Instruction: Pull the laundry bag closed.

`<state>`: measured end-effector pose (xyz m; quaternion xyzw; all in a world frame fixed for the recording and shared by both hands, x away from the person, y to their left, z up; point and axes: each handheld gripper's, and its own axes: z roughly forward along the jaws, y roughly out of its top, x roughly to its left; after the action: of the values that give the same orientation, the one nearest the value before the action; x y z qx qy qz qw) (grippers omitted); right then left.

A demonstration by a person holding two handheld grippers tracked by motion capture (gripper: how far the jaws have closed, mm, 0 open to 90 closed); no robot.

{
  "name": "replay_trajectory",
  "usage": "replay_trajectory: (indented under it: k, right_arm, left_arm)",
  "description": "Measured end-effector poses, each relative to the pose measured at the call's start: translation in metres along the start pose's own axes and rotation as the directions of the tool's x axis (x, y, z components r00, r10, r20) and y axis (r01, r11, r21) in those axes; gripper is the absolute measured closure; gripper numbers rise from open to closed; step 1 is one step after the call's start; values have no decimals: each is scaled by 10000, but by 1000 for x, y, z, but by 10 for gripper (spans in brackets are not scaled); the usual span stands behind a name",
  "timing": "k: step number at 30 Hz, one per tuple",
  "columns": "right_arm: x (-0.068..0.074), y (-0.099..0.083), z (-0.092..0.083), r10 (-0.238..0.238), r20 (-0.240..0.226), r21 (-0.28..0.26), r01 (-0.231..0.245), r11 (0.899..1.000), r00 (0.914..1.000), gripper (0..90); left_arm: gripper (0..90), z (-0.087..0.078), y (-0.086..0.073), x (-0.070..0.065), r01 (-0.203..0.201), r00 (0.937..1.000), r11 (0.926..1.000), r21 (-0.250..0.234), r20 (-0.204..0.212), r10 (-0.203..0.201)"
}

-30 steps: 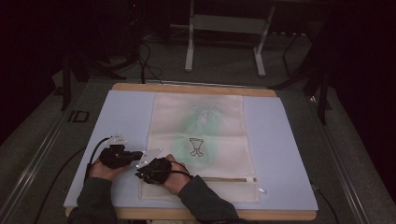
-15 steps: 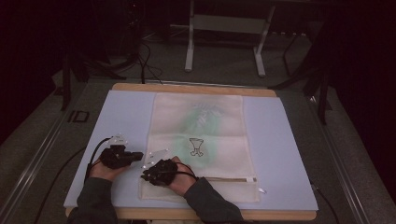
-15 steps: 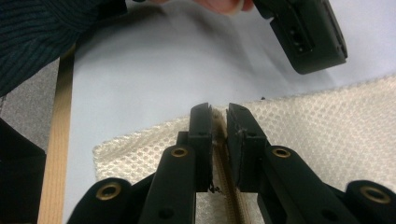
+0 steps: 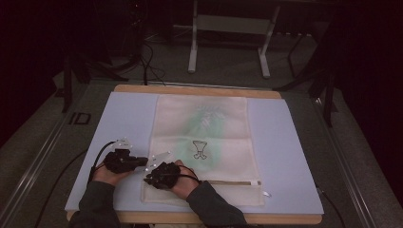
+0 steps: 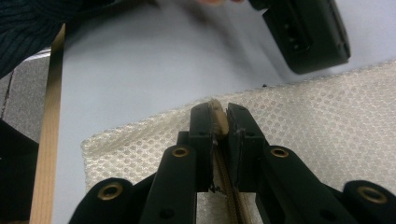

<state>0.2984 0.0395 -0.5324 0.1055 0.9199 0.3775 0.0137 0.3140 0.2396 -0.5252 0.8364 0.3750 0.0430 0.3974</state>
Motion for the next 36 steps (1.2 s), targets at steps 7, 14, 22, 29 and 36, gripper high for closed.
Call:
replay_trajectory:
  k: [7, 14, 22, 29, 36]
  right_arm:
    - [1, 1, 2, -48, 273, -90, 51, 9999, 9996, 818]
    - [2, 0, 1, -67, 289, -113, 70, 9999, 9996, 818]
    - [-1, -1, 0, -41, -28, -43, 41, 10000, 10000, 809]
    - [-6, 1, 1, 558, -344, 26, -557, 9984, 9978, 809]
    - [-1, 4, 1, -38, 44, 255, 37, 9997, 10000, 820]
  left_arm:
    - [869, 6, 1, -3, -107, 9997, 9994, 336, 244, 99]
    - [871, 10, 0, -7, -149, 9987, 9967, 801, 489, 110]
    - [895, 9, -1, -8, 21, 9986, 9940, 1090, 515, -77]
    - [896, 9, -1, -8, 96, 9983, 9925, 1215, 565, -166]
    - [899, 8, 0, -12, -14, 9993, 9905, 1374, 368, -37]
